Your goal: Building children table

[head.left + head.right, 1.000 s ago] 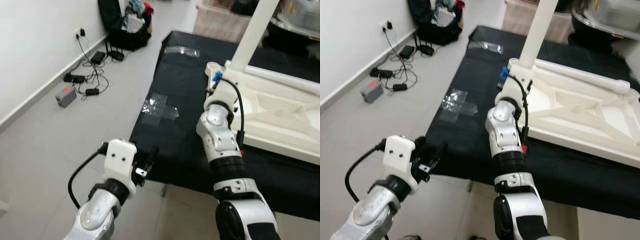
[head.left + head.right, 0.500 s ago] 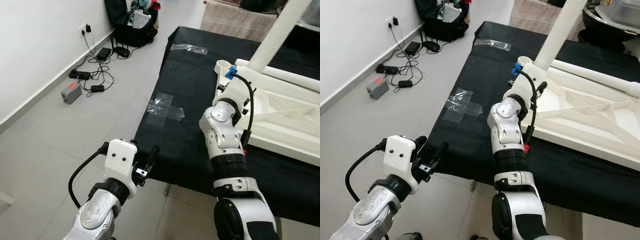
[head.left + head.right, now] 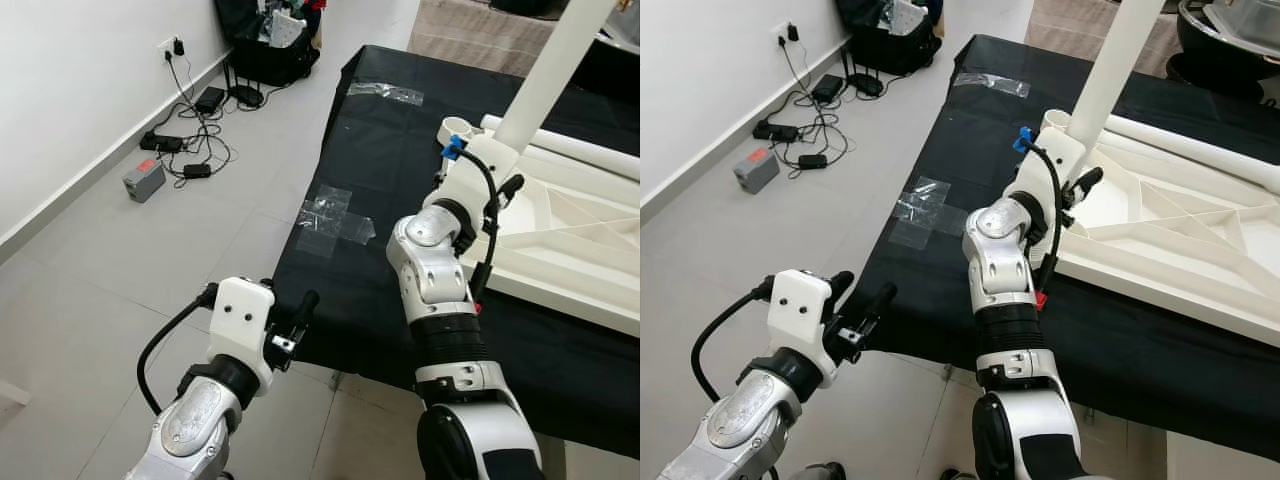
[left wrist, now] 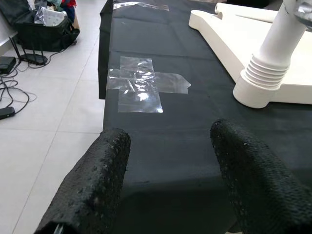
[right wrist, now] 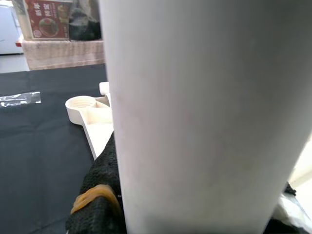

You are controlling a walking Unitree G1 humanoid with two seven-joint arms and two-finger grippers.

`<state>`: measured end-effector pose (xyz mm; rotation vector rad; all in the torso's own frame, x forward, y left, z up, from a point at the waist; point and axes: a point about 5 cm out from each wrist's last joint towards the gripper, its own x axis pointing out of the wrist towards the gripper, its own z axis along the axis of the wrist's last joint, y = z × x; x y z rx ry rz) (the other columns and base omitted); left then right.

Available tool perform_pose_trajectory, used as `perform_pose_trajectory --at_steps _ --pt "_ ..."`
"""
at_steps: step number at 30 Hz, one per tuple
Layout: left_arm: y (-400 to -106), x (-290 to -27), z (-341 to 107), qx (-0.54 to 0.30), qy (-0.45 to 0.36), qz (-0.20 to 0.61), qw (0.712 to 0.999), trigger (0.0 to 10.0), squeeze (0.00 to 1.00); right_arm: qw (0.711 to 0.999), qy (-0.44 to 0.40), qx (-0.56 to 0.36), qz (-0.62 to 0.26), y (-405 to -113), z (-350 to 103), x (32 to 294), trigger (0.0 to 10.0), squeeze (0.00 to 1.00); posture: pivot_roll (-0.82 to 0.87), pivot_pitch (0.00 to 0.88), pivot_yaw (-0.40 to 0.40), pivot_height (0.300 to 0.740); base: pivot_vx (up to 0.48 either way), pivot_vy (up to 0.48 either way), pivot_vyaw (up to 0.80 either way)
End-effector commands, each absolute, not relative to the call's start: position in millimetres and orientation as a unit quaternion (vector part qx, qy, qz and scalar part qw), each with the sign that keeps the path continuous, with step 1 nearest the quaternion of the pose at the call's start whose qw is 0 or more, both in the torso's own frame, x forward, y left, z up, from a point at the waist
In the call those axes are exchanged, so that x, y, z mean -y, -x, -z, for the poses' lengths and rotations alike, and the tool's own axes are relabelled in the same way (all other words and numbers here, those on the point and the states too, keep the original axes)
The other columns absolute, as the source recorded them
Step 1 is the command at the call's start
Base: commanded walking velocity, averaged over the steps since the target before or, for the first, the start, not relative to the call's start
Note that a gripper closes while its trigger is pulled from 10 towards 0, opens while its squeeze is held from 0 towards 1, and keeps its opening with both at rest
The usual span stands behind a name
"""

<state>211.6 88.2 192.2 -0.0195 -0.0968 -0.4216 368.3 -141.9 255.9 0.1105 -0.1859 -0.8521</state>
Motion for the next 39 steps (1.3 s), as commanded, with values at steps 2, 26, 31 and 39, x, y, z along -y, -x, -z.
perform_pose_trajectory --at_steps 2,26,31,39 --pt "-212.3 -88.3 -189.5 0.045 0.009 0.21 0.977 10.0 0.0 0.894 -0.049 0.027 0.445 -368.5 -231.5 153.3 10.0 0.0 0.09 0.199 -0.105 0.74 0.0 0.0 0.0" --pt "-218.5 -89.4 -189.7 0.05 0.0 0.21 0.976 10.0 0.0 0.903 -0.106 0.199 0.367 -362.6 -315.7 149.7 10.0 0.0 0.09 0.171 -0.096 0.74 0.0 0.0 0.0" --pt "-228.4 -95.6 -191.5 0.051 -0.043 0.203 0.977 10.0 0.0 0.962 -0.138 0.18 0.153 -370.3 -297.6 122.5 10.0 0.0 0.09 0.162 -0.094 0.74 0.0 0.0 0.0" --pt "-241.3 -99.1 -189.4 0.046 -0.09 0.243 0.965 10.0 0.0 0.975 -0.184 0.12 -0.035 -361.0 -265.4 89.6 10.0 0.0 0.09 0.141 -0.082 0.74 0.0 0.0 0.0"
